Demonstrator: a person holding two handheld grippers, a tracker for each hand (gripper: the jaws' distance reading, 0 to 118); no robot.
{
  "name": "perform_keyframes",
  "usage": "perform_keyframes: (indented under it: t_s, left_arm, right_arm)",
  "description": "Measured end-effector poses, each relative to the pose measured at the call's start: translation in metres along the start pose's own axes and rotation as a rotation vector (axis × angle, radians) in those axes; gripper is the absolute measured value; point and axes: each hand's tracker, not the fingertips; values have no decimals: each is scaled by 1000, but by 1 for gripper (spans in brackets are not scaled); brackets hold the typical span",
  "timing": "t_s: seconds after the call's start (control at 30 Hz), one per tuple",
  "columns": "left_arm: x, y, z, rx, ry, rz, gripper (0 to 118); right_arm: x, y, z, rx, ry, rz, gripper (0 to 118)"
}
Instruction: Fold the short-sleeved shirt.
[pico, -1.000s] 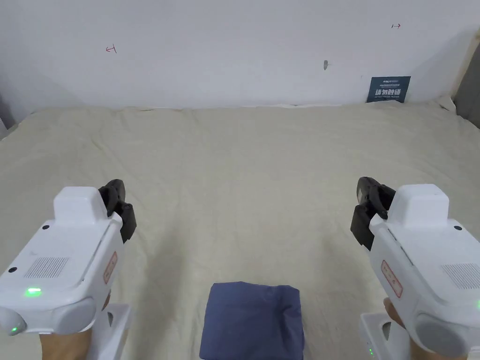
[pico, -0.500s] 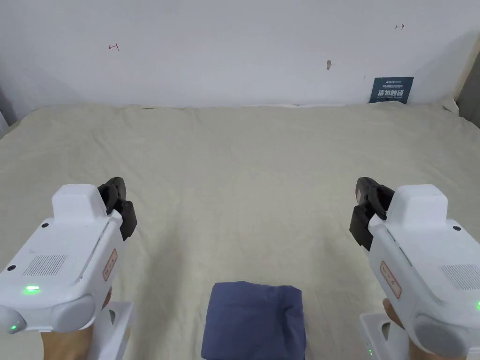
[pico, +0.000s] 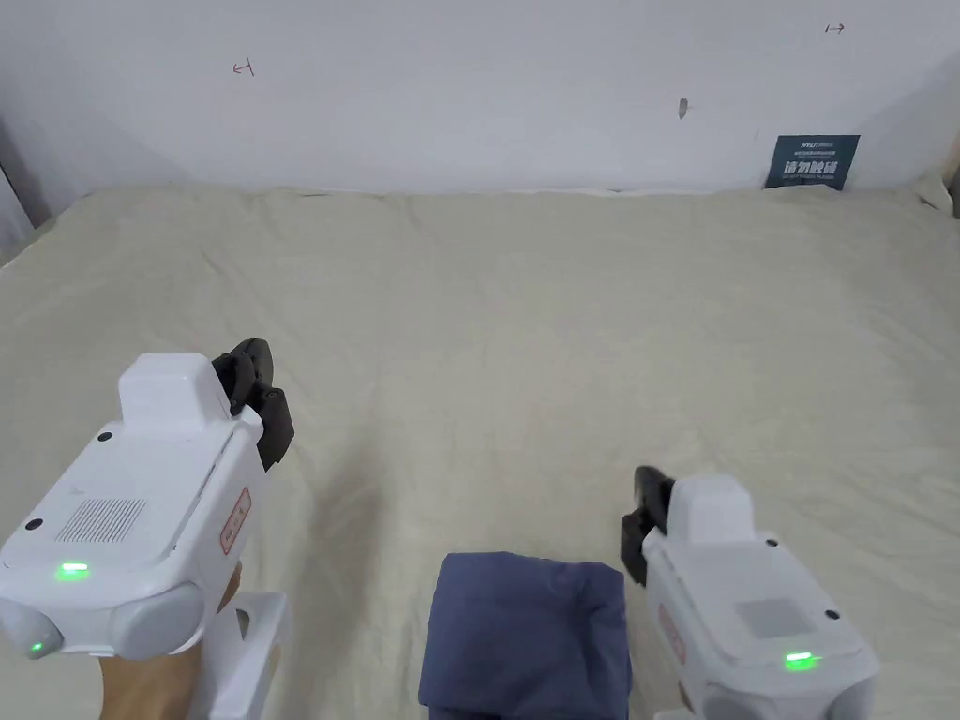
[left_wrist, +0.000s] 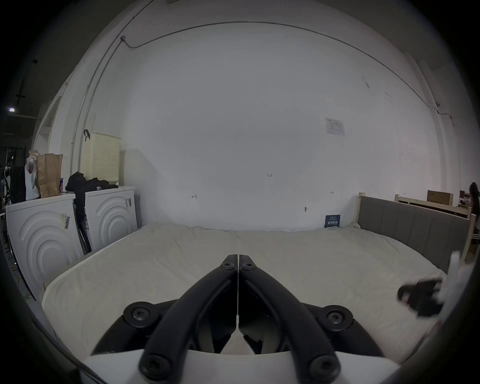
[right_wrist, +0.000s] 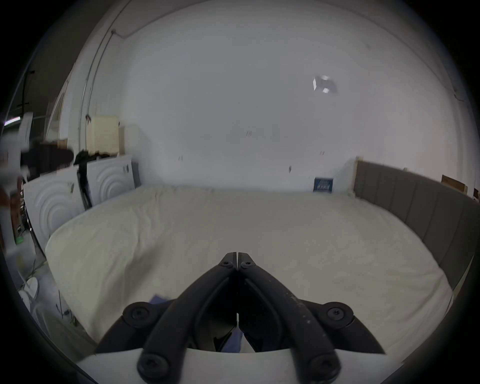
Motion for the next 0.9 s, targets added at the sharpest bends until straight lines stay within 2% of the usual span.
perform_keyframes:
  t_s: [0.2,0.3,0.4,0.47,0.57,0.63,0.7,0.73,0.77,0.83,0.87,0.9]
  left_arm:
    - [-8,-8,-1,-24,0,7,0]
    - [-11,-14,-1,-45,-4,18,0]
    - [-13,-21,-2,-69,1,20,0]
    - [-14,-28,-4,-100,-1,33,1]
    - [-16,-40,-10,-200,-41,105,2]
    - [-16,-52,-15,-278,-75,170,7]
    - [-13,-67,-23,-393,-126,228,26]
    - [-12,-76,-29,-472,-156,262,42]
    - [-10,-86,-36,-555,-191,309,69]
    - [-4,-107,-49,-723,-258,397,105]
    - [-2,-117,-55,-774,-285,436,118]
    - [1,-128,-60,-820,-318,463,118]
  right_arm:
    - [-30,-66,-33,-192,34,33,1]
    - [-34,-94,-47,-292,24,2,1]
    - [-35,-120,-65,-390,19,24,1]
    - [-32,-128,-67,-324,-15,46,1]
    - [-23,-125,-66,-335,31,-11,1]
    - [-20,-122,-65,-349,44,-1,1]
    - [-21,-121,-65,-354,50,11,1]
    - [-20,-121,-65,-355,53,12,1]
    - [-19,-121,-65,-357,57,3,1]
    - [-16,-121,-65,-360,62,-30,1]
    - [-15,-121,-65,-361,63,-48,1]
    - [-14,-121,-64,-362,62,-72,1]
